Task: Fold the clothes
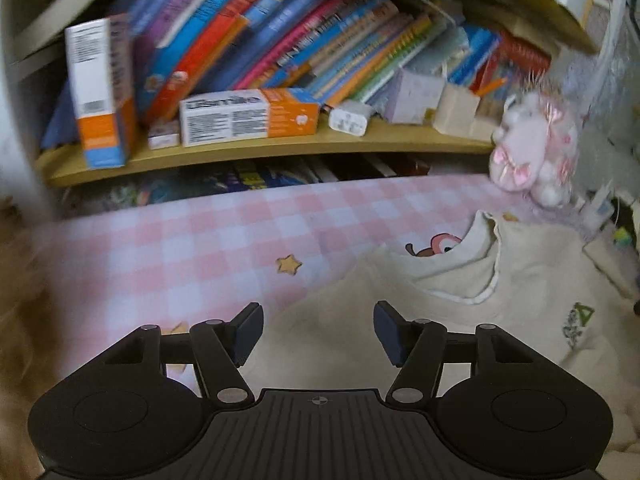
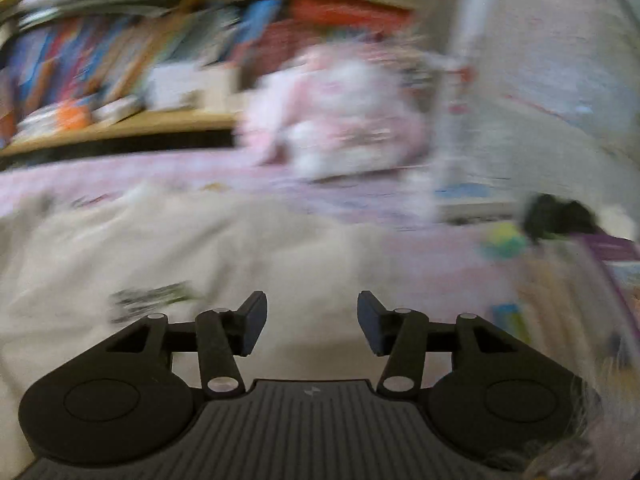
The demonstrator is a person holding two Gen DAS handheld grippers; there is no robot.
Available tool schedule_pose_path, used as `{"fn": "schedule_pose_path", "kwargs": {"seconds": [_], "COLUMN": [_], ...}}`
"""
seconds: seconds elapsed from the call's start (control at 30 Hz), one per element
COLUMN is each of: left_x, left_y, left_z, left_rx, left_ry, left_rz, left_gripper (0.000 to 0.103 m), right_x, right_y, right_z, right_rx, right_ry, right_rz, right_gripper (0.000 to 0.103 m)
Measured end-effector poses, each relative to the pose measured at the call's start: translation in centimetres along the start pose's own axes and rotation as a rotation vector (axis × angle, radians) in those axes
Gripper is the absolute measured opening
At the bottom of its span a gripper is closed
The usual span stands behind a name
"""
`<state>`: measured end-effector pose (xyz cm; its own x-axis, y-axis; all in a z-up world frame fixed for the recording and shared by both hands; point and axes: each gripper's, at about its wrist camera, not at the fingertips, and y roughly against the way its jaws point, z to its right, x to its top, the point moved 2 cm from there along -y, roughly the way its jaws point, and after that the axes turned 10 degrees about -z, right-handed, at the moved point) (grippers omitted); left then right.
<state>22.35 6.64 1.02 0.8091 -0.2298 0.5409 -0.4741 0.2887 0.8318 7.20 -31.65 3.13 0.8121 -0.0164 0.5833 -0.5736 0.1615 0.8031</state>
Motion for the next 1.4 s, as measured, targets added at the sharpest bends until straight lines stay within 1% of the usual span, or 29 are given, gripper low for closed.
{"fn": "schedule_pose_path", "kwargs": {"seconds": [0.17,0.27,0.3,0.33,0.37,0.4,0.43,0.5,0.6,0.7,0.87,1.0,1.03,1.1,1.17,1.2,1.27,1.33,1.37,1.4], "left_x": [1.2,1.4,1.4,1.5,1.6,1.8,2.0,2.7,4.5,6.7,10.2,11.4,11.4,11.1,10.5,10.0,8.5,6.3,5.1,3.7], "left_y": [-2.9,-4.1,-4.3,-4.3,-4.4,-4.4,-4.5,-4.9,-5.8,-7.1,-9.0,-9.8,-9.9,-9.4,-8.1,-7.2,-4.9,-2.5,-1.4,-0.3], "left_z": [0.9,1.1,1.1,1.2,1.2,1.2,1.1,0.7,-0.6,-1.6,-3.7,-4.5,-4.5,-4.3,-4.0,-3.8,-2.9,-1.5,-0.6,0.4], "left_rx": [-0.002,0.005,0.004,0.001,-0.003,-0.008,-0.009,0.006,0.056,0.119,0.211,0.254,0.254,0.261,0.246,0.233,0.187,0.131,0.106,0.078], "left_ry": [-0.074,-0.094,-0.096,-0.099,-0.103,-0.106,-0.108,-0.102,-0.067,-0.054,0.017,0.048,0.043,0.037,0.037,0.038,0.038,0.032,0.031,0.029], "left_rz": [-0.058,-0.073,-0.072,-0.066,-0.065,-0.067,-0.067,-0.06,-0.043,-0.03,-0.01,-0.004,-0.003,0.013,0.04,0.054,0.094,0.12,0.131,0.134], "left_gripper": [0.058,0.053,0.046,0.03,0.02,0.006,0.005,0.005,0.004,0.004,0.004,0.004,0.008,0.011,0.014,0.017,0.019,0.028,0.031,0.036], "right_x": [-1.3,-2.1,-2.4,-2.8,-3.1,-3.3,-3.4,-3.6,-3.4,-2.7,-0.6,1.6,2.1,2.6,2.8,2.8,3.0,3.3,3.4,3.6], "right_y": [-2.2,-2.7,-2.7,-2.7,-2.7,-2.8,-2.8,-2.8,-2.8,-3.2,-4.8,-6.2,-6.5,-6.8,-6.7,-6.5,-5.7,-4.8,-4.4,-4.1], "right_z": [-3.5,-4.3,-4.3,-4.2,-4.2,-4.1,-4.1,-4.1,-4.4,-5.0,-6.4,-7.3,-7.5,-7.7,-7.8,-7.5,-6.6,-5.1,-4.1,-3.0], "right_rx": [0.05,0.061,0.066,0.069,0.074,0.082,0.089,0.102,0.121,0.14,0.16,0.165,0.165,0.169,0.177,0.185,0.2,0.2,0.188,0.169], "right_ry": [0.074,0.093,0.092,0.088,0.082,0.072,0.063,0.047,0.034,0.038,0.063,0.075,0.077,0.089,0.098,0.096,0.077,0.056,0.046,0.036], "right_rz": [-0.078,-0.119,-0.131,-0.142,-0.149,-0.153,-0.156,-0.161,-0.163,-0.154,-0.126,-0.108,-0.105,-0.107,-0.11,-0.107,-0.089,-0.063,-0.05,-0.041], "right_gripper": [0.048,0.048,0.047,0.048,0.048,0.048,0.049,0.05,0.052,0.057,0.058,0.058,0.058,0.058,0.058,0.059,0.06,0.063,0.063,0.063]}}
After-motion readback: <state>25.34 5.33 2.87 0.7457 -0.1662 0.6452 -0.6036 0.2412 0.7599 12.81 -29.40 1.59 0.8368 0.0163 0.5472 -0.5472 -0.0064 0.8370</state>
